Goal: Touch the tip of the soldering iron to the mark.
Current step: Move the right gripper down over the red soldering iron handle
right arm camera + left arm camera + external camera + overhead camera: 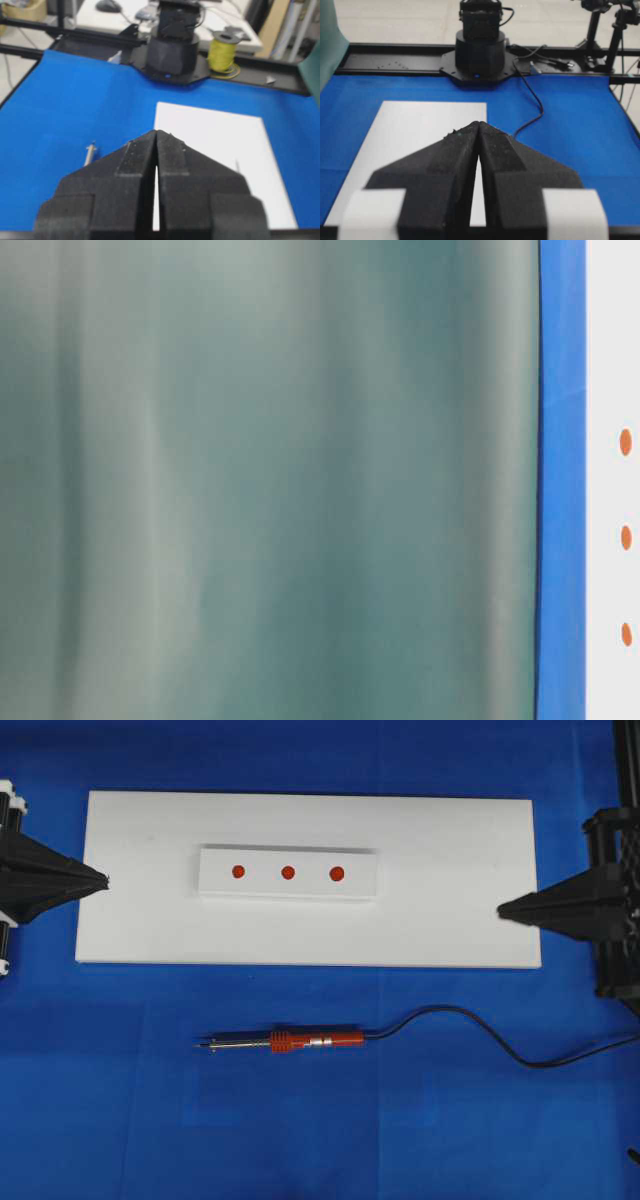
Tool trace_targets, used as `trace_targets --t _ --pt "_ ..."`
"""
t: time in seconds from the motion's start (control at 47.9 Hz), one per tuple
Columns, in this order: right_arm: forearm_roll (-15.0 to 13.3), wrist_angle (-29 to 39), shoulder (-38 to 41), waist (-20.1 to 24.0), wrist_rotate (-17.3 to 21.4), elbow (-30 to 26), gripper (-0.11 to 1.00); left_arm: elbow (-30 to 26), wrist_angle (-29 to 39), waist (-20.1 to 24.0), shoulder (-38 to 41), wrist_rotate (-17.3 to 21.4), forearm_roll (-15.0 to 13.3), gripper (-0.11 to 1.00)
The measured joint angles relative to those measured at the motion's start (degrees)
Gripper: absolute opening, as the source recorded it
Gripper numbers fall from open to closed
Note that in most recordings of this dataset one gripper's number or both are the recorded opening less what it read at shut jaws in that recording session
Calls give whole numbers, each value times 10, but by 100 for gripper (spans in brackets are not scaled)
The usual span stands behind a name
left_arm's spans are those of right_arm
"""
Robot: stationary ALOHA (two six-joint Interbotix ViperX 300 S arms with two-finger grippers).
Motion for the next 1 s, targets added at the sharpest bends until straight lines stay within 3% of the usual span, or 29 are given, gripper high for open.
trace_targets --t 0.125,0.313,0.397,0.668,1.002 --pt "0 -2 40 11 18 -14 16 0 0 0 0 0 0 0" --pt "0 -9 126 34 39 -47 74 1 -1 0 0 0 0 0" --pt "0 -20 171 40 47 -60 91 1 -1 0 0 0 0 0" --pt "13 -44 338 55 75 -127 86 4 -2 -1 0 0 0 0" --pt "100 -133 533 91 76 -192 86 7 -3 0 0 0 0 0"
